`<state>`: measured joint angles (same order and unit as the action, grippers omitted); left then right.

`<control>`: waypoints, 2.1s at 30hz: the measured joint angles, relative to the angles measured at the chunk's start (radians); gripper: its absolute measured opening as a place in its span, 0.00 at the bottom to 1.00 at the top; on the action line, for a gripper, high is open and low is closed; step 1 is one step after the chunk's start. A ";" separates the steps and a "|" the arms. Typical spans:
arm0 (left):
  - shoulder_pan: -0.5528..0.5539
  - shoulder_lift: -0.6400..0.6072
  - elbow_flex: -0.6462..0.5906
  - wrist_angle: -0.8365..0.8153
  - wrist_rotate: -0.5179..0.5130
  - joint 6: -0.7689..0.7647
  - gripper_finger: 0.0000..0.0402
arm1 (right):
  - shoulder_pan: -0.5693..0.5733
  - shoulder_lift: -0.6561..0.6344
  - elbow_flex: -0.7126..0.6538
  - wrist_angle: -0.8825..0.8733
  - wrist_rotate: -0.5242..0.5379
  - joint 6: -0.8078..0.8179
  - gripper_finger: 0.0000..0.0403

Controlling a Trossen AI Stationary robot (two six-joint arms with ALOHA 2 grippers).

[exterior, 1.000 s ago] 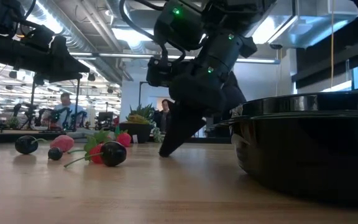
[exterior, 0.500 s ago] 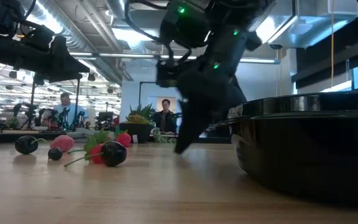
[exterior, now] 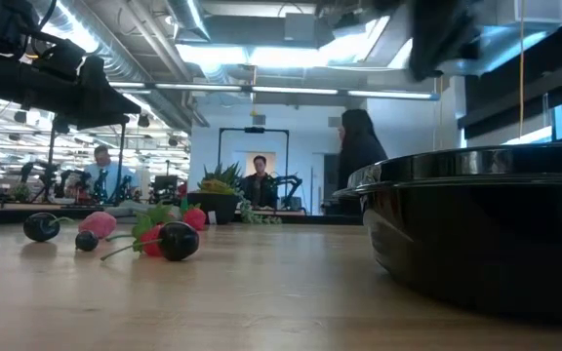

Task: Pick and placing Produce into tupperware
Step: Put the blue blueberry into the black bin, then put the red strawberry into the black bin

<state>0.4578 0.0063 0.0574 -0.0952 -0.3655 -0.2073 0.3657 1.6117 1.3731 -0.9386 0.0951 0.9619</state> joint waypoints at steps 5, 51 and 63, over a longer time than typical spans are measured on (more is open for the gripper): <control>0.000 0.000 0.000 0.001 0.000 0.000 0.55 | 0.168 -0.007 -0.005 -0.094 0.049 0.238 0.12; -0.001 0.000 0.000 0.006 0.070 -0.062 0.76 | 0.182 -0.269 -0.119 -0.093 0.391 0.225 0.60; 0.000 0.000 0.000 0.053 0.159 -0.245 0.81 | -0.120 -0.496 -0.100 -0.214 0.899 -0.131 0.61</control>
<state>0.4580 0.0063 0.0576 -0.0417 -0.2067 -0.4523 0.2455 1.1154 1.2727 -1.1522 0.9938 0.8314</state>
